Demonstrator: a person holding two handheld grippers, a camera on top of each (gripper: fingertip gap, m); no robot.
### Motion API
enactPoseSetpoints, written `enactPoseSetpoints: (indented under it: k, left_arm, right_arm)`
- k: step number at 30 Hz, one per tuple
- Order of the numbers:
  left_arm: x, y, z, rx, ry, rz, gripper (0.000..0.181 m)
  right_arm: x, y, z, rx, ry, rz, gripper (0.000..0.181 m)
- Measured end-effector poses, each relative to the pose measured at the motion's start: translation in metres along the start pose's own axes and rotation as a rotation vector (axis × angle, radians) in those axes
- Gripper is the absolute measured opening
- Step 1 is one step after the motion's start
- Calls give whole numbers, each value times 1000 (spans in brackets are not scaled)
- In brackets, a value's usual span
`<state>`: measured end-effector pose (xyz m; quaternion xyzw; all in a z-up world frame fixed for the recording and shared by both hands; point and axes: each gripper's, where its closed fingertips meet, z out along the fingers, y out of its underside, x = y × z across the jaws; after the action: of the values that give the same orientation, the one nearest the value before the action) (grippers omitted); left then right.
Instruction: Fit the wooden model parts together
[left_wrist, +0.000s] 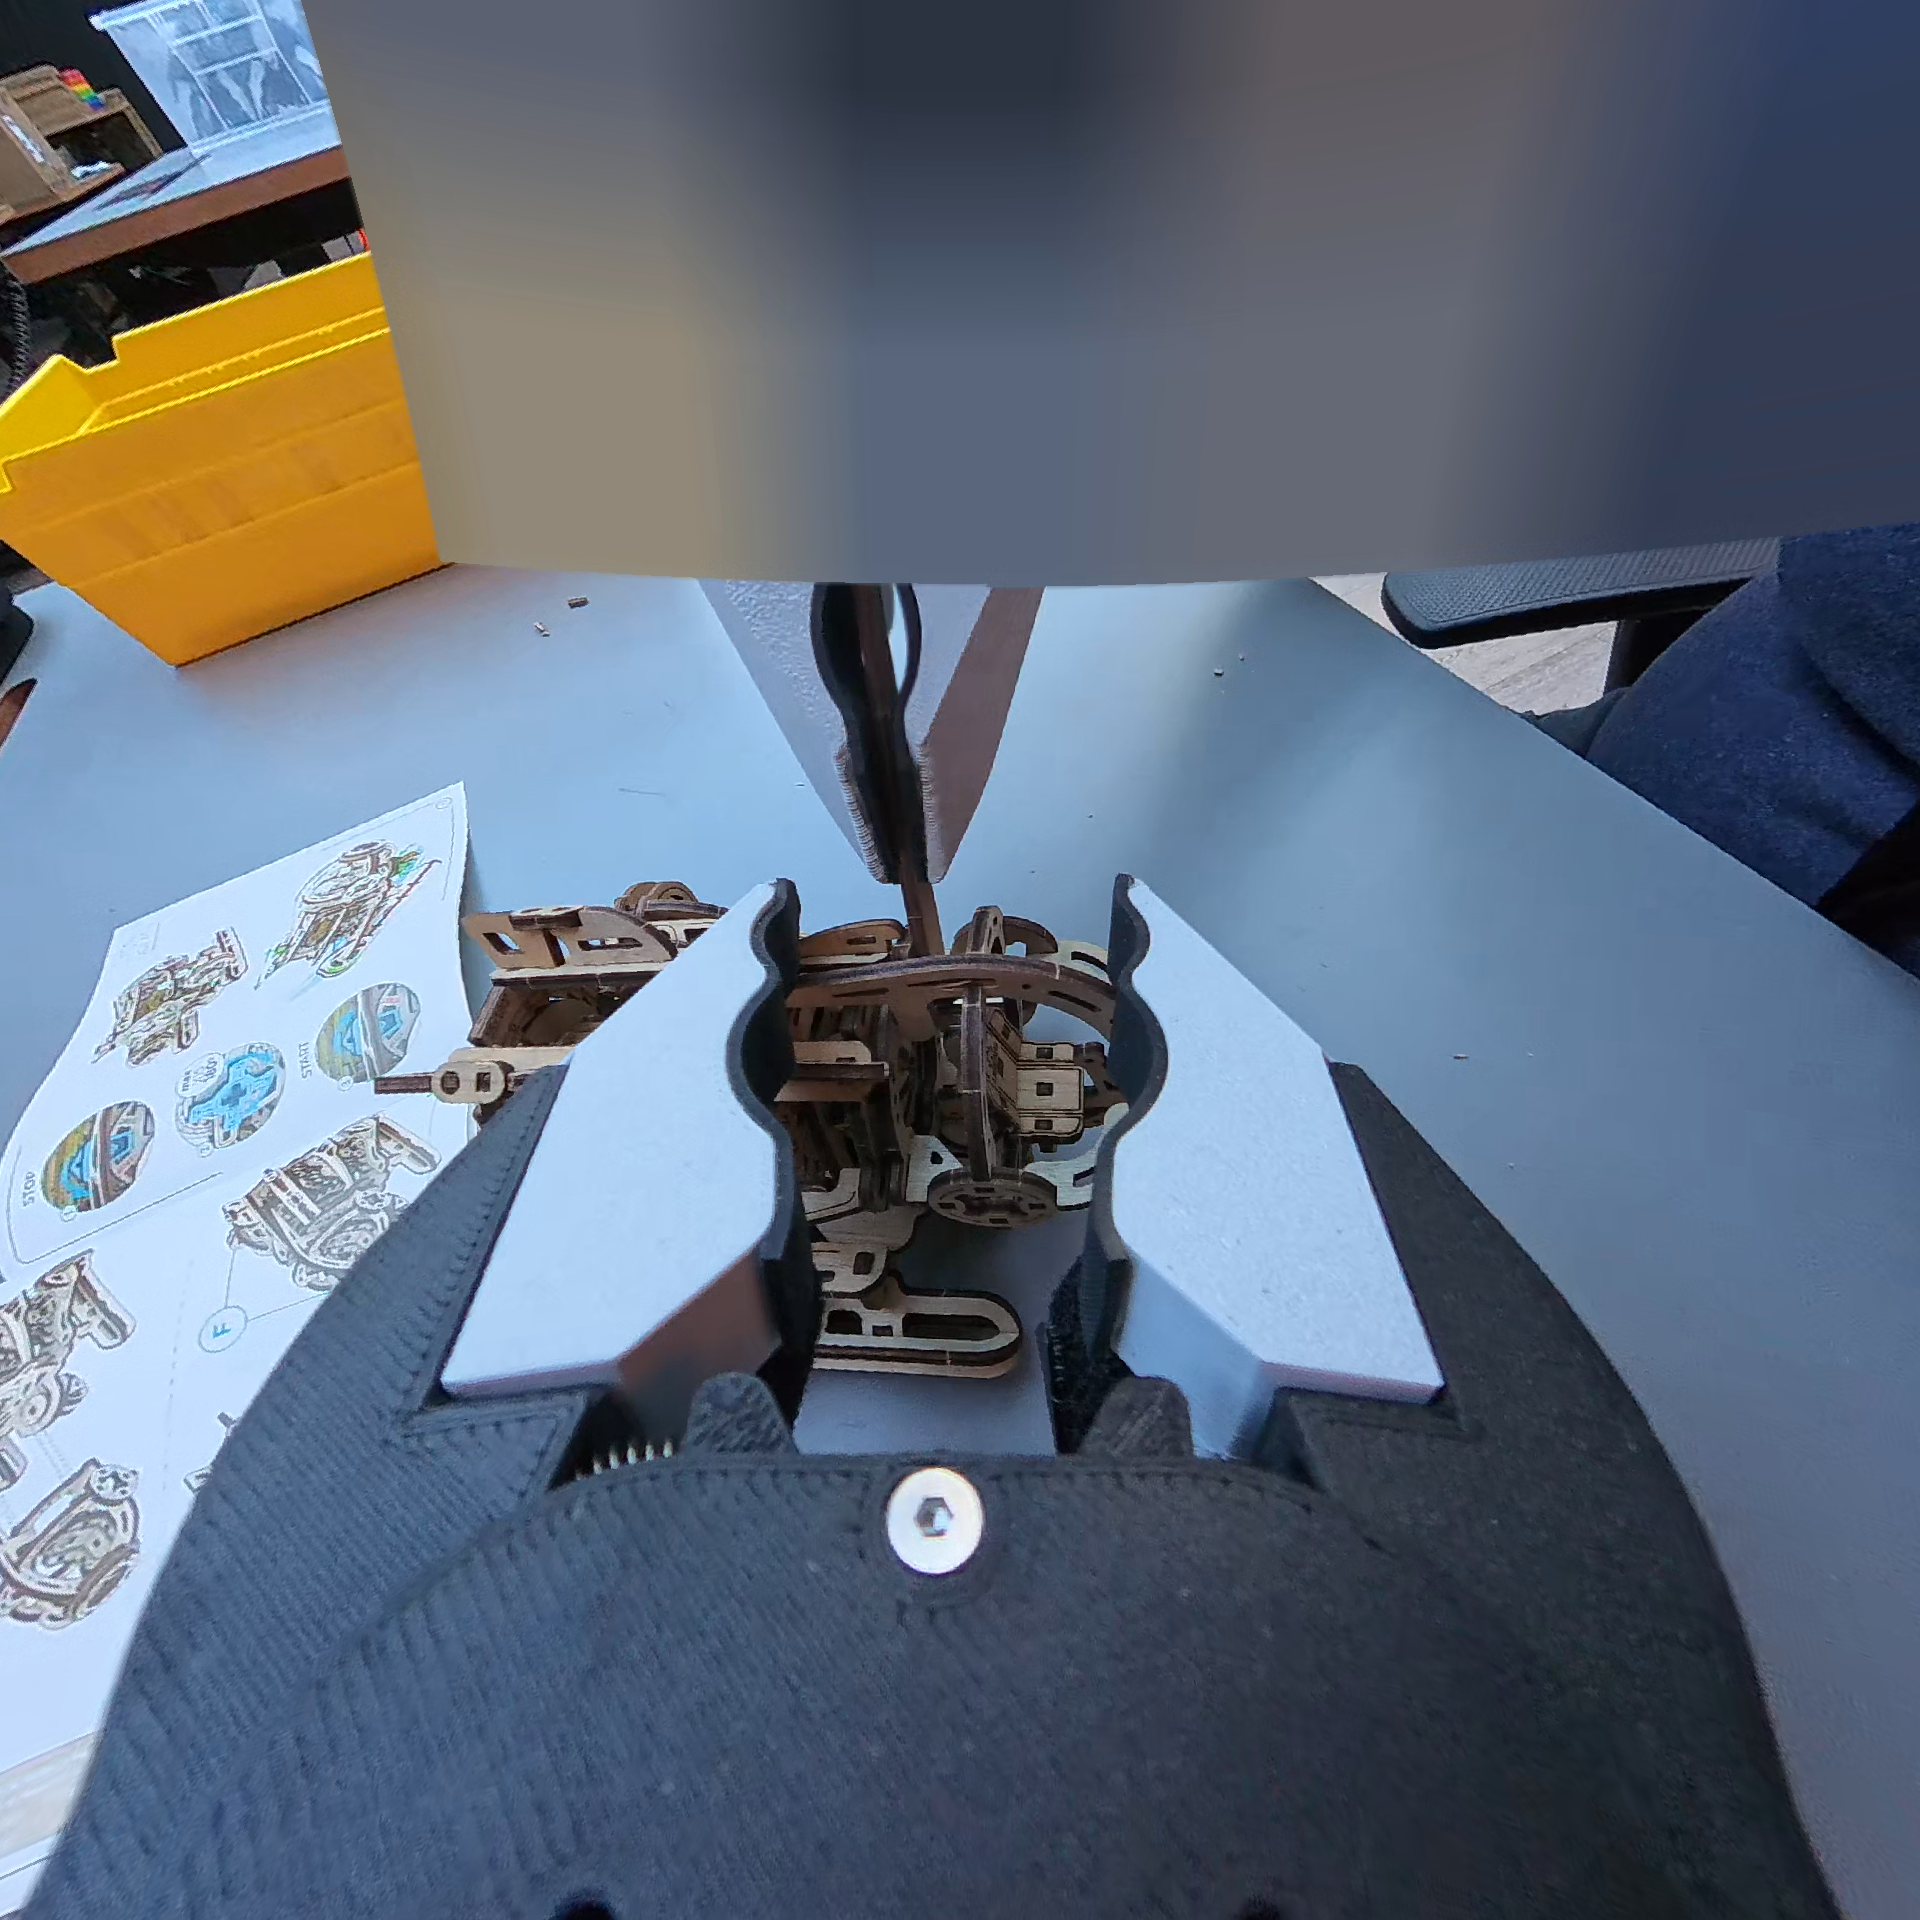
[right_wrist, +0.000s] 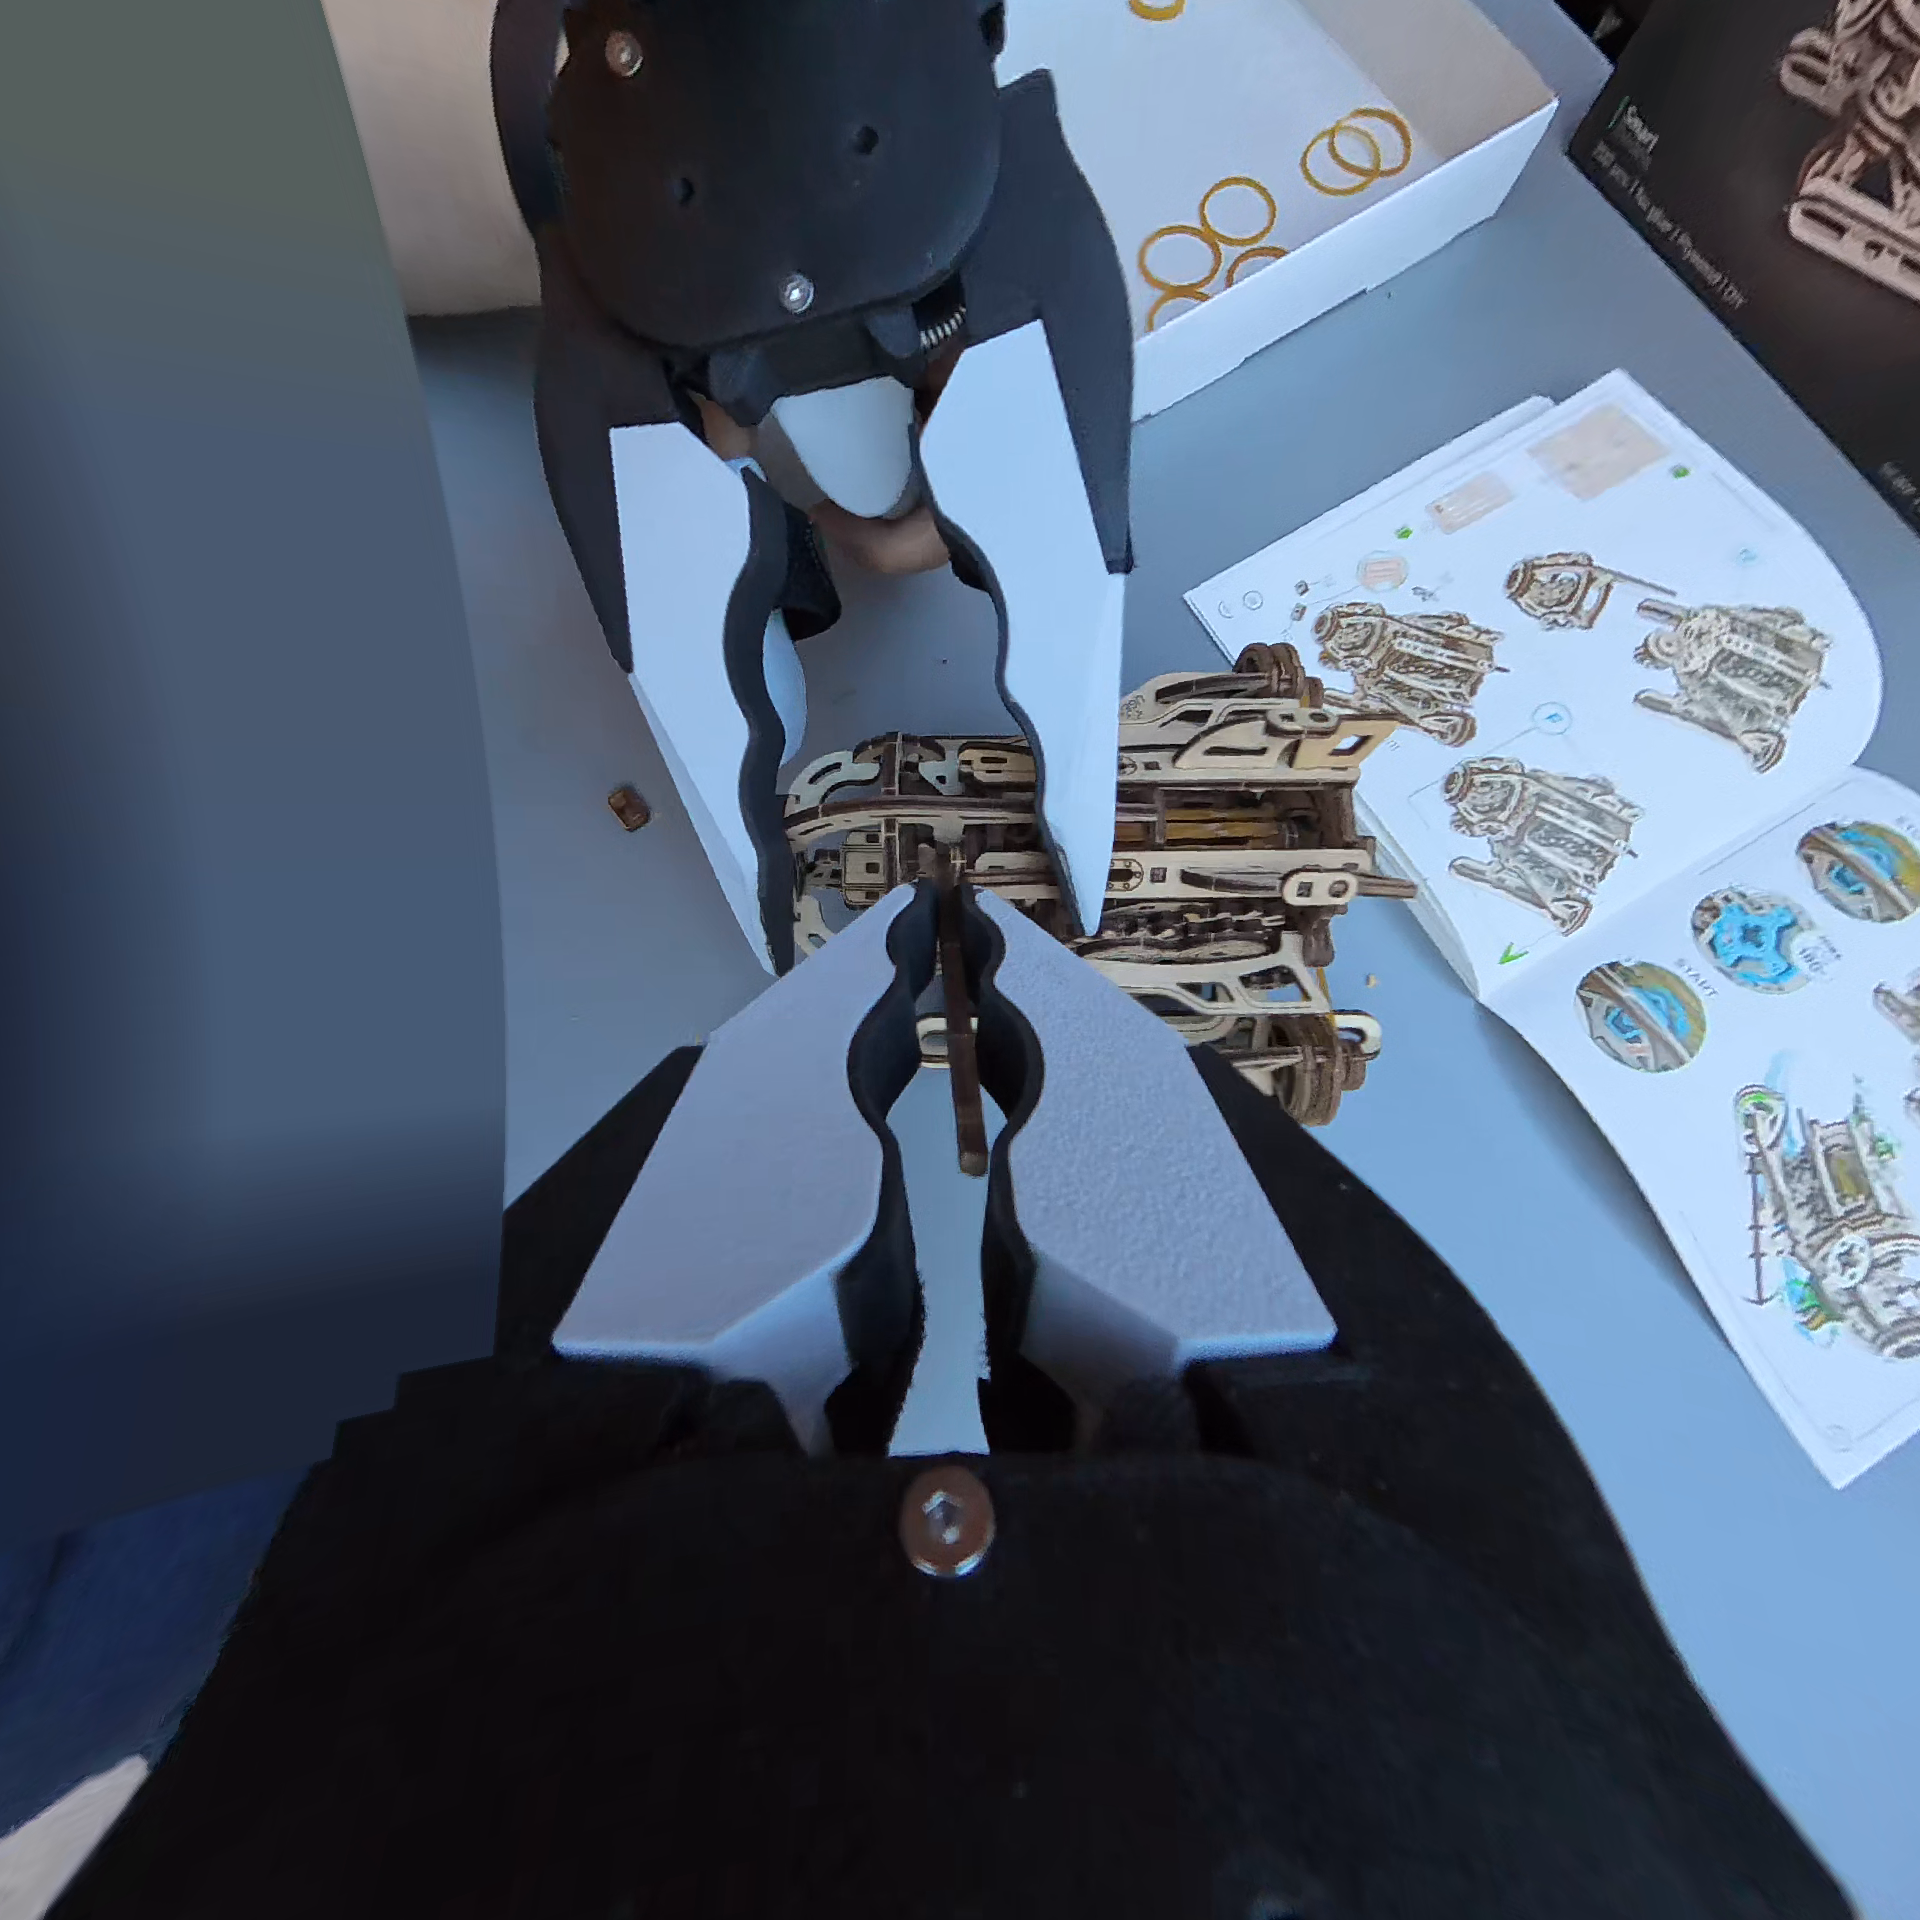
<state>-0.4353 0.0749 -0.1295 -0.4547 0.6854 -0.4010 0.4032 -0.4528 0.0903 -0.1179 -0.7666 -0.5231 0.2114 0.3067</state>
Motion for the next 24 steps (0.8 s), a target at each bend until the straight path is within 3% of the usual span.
enactPoseSetpoints:
  k: [10,16,24]
  left_arm:
    - [0,0,1,1,-2,1,58]
    - [1,0,1,2,1,4,58]
    - [1,-1,1,5,2,0,58]
  right_arm:
    - [1,0,-1,60,-13,174,2]
    - [-1,2,-1,16,37,-20,2]
    - [-1,2,-1,-33,-23,-97,2]
